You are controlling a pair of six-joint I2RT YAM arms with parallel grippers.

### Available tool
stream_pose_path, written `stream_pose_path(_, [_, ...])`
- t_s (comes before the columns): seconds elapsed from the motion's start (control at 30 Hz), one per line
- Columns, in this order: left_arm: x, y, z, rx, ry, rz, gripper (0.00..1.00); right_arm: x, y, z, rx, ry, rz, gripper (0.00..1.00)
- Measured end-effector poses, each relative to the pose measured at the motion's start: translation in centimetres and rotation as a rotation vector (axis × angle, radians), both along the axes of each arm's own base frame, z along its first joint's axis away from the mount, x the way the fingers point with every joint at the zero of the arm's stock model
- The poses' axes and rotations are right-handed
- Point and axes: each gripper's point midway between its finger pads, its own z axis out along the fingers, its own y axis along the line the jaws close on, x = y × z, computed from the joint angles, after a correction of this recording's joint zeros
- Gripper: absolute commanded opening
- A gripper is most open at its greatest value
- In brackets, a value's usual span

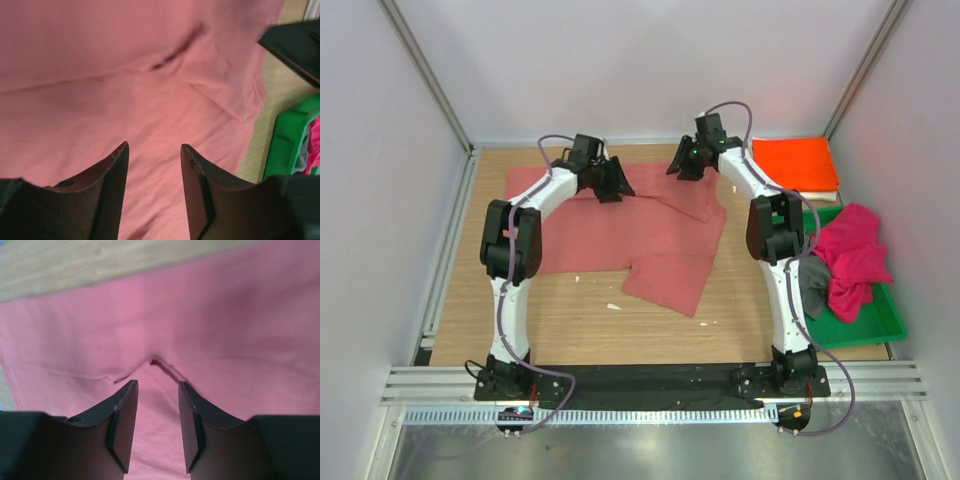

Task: Fold and stack the t-shirts
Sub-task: Fold the tshirt

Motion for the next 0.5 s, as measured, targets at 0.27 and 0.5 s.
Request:
stream_pose_path(0.27, [3.3,-6.5,2.5,0.043,-0.206,-0.158,0.5,-6.0,-0.2,-5.0,-0.05,0.207,-0.039,0.51])
stream_pose_path(0.5, [6.6,-7.8,-0.7,0.013,-0.247,-0.164,0.43,-10.5,-4.2,-3.7,-0.103,0.255,-0.103,0.51])
